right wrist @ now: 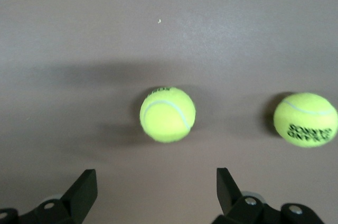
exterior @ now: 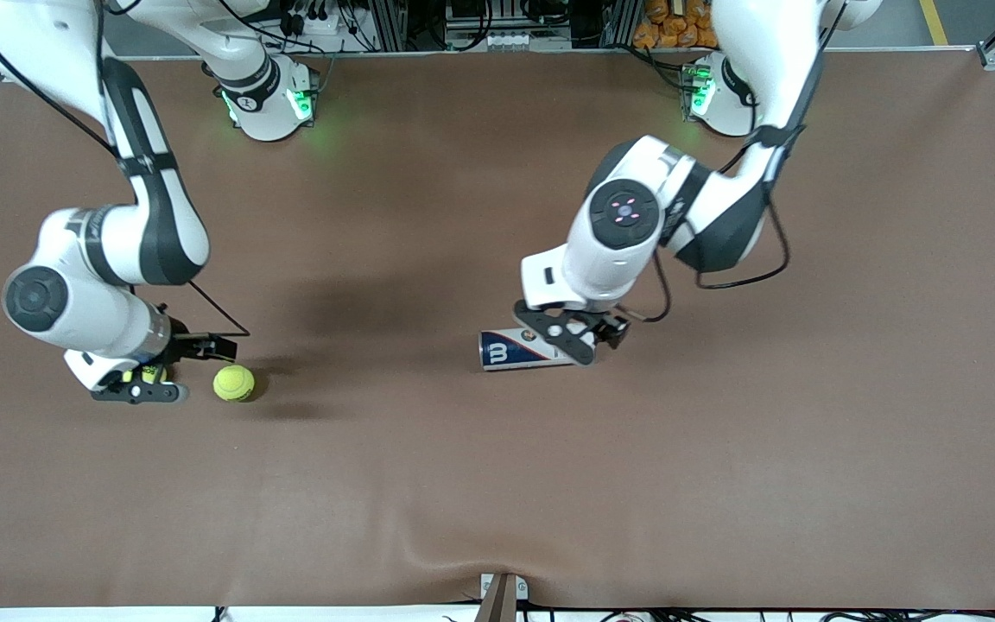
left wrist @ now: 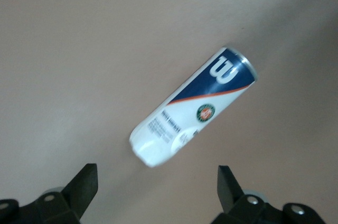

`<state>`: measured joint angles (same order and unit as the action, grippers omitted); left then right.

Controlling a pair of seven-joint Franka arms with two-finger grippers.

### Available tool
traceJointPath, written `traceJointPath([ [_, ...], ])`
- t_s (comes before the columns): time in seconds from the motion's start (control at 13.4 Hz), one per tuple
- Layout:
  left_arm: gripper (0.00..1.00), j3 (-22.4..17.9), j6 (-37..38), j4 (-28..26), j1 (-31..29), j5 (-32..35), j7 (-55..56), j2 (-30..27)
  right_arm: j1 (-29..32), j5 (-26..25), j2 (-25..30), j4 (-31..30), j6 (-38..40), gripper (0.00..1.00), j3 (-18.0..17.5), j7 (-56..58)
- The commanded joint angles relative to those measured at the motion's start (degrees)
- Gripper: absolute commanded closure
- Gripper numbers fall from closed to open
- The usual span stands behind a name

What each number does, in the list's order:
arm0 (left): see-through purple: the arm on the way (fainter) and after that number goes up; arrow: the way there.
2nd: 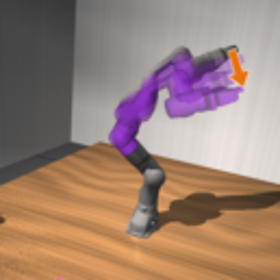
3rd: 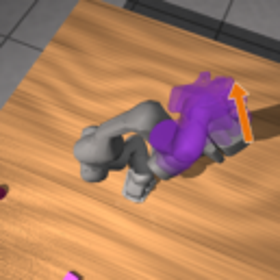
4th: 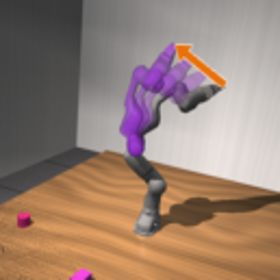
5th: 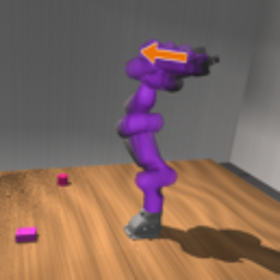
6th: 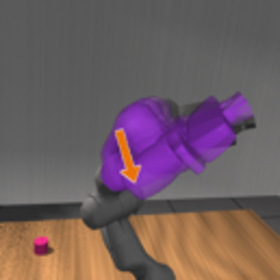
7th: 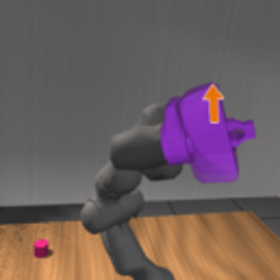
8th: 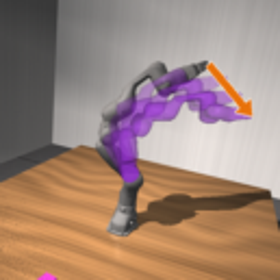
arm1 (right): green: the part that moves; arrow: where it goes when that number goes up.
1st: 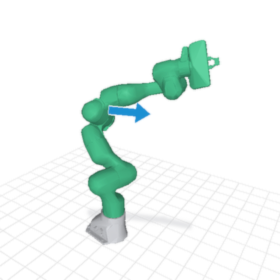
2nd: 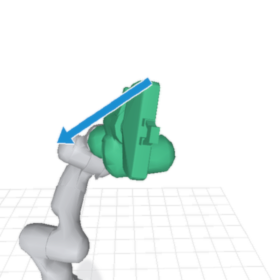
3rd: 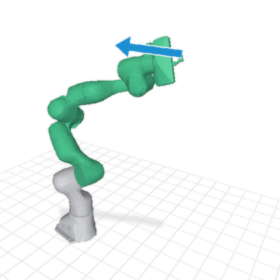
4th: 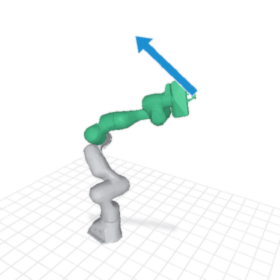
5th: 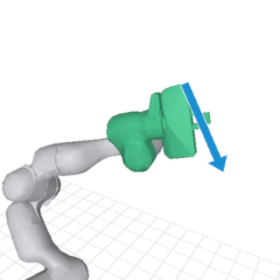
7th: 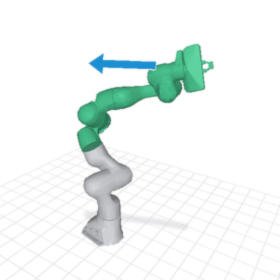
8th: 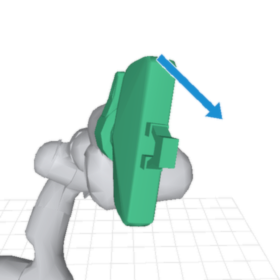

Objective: Insert tennis ball vertically with right arm
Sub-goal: 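Grasp a tennis ball with the right gripper while the left gripper grasps the can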

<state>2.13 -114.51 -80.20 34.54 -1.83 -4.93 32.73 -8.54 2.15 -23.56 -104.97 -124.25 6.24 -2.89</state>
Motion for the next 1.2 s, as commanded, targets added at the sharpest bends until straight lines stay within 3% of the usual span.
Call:
traceJointPath([
  [0.0, 0.0, -0.5, -3.8, 2.3, 1.2, -0.5, -7.4, 3.7, -0.2, -0.2, -3.1, 0.1, -4.1, 0.0, 0.1, -0.3],
  [0.52, 0.0, -0.7, -9.8, 2.5, 4.7, -0.5, -17.7, 8.6, -0.3, -0.2, -9.1, -1.8, -14.4, 0.0, 0.1, -0.3],
  [0.9, 0.0, -1.1, -14.6, 2.9, 6.9, 1.9, -20.6, 11.5, -0.2, -0.3, -9.8, -1.8, -15.0, 0.0, 0.1, -0.1],
  [0.97, 0.0, -1.1, -15.5, 3.4, 7.0, 2.1, -21.5, 12.4, -0.2, -0.3, -9.8, -1.7, -14.9, 0.03, 0.1, 0.1],
  [1.12, 0.0, -1.3, -17.3, 5.1, 7.0, 2.8, -24.0, 14.0, -0.2, -0.3, -9.8, -1.7, -14.9, 0.41, 0.1, 0.4],
])
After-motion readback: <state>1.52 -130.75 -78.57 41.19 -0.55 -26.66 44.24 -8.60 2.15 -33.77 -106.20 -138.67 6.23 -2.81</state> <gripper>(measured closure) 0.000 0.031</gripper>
